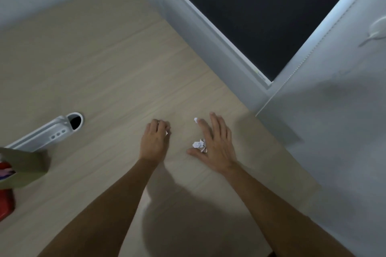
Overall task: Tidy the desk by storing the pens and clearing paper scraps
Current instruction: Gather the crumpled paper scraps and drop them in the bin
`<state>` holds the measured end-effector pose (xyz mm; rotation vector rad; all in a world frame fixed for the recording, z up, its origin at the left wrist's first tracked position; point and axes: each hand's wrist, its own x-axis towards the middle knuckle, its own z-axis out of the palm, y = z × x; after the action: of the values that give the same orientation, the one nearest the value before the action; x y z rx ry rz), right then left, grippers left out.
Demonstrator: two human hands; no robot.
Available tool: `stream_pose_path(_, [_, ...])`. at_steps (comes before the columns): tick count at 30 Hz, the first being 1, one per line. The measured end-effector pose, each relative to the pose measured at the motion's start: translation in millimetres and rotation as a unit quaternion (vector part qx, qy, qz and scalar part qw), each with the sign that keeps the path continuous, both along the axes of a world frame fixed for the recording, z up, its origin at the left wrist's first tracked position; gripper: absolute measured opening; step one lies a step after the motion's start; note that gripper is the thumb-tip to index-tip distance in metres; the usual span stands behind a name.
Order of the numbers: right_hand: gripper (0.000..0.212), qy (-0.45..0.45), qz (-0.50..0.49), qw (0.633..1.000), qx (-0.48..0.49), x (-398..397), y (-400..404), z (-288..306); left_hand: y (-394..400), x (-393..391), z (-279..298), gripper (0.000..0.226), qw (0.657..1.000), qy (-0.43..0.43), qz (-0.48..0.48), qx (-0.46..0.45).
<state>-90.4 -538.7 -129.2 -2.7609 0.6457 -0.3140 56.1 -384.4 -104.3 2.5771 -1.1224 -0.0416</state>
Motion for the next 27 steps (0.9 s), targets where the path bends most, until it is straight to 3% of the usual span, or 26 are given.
stream_pose_path(4, [0.06,-0.015,0.09,0.996,-0.003,21.8,-4.4,3.0,35.1,5.9,10.3,0.018,0.997,0.04,0.002,0.06])
stream_pose_path(7, [0.027,-0.092,0.128,0.987,-0.027,28.8,-0.3,-1.4,54.7,-1.1,17.2,0.02,0.991,0.115,0.065,0.024])
stream_pose_path(10, [0.027,-0.123,0.135,0.982,-0.051,23.4,5.7,-1.6,75.6,-19.2,27.3,0.02,0.965,0.219,0.142,0.001])
stream_pose_path(13, [0.024,-0.074,0.091,0.99,-0.081,5.7,17.0,2.7,96.7,-46.0,31.8,0.017,0.93,0.303,0.206,-0.019])
stream_pose_path(19, [0.027,0.092,0.121,0.988,0.001,-58.3,53.2,19.9,137.3,-106.3,50.2,0.033,0.787,0.523,0.293,-0.147])
stream_pose_path(22, [0.026,0.059,-0.033,0.982,0.179,-99.3,73.9,27.9,148.5,-123.2,59.4,0.025,0.699,0.633,0.277,-0.186])
stream_pose_path(23, [0.026,0.018,-0.12,0.96,0.253,-111.6,82.6,34.5,148.9,-128.0,62.8,0.023,0.675,0.661,0.263,-0.197])
stream_pose_path(24, [0.029,-0.044,-0.213,0.914,0.343,-126.6,91.9,43.0,148.7,-136.8,65.9,0.021,0.653,0.686,0.245,-0.206])
stream_pose_path(25, [0.032,-0.11,-0.301,0.838,0.442,-137.6,99.6,50.9,146.3,-144.4,68.1,0.021,0.629,0.71,0.23,-0.218])
stream_pose_path(27, [0.037,-0.18,-0.418,0.641,0.618,-162.2,111.0,61.2,137.3,-163.0,71.0,0.024,0.581,0.754,0.21,-0.225])
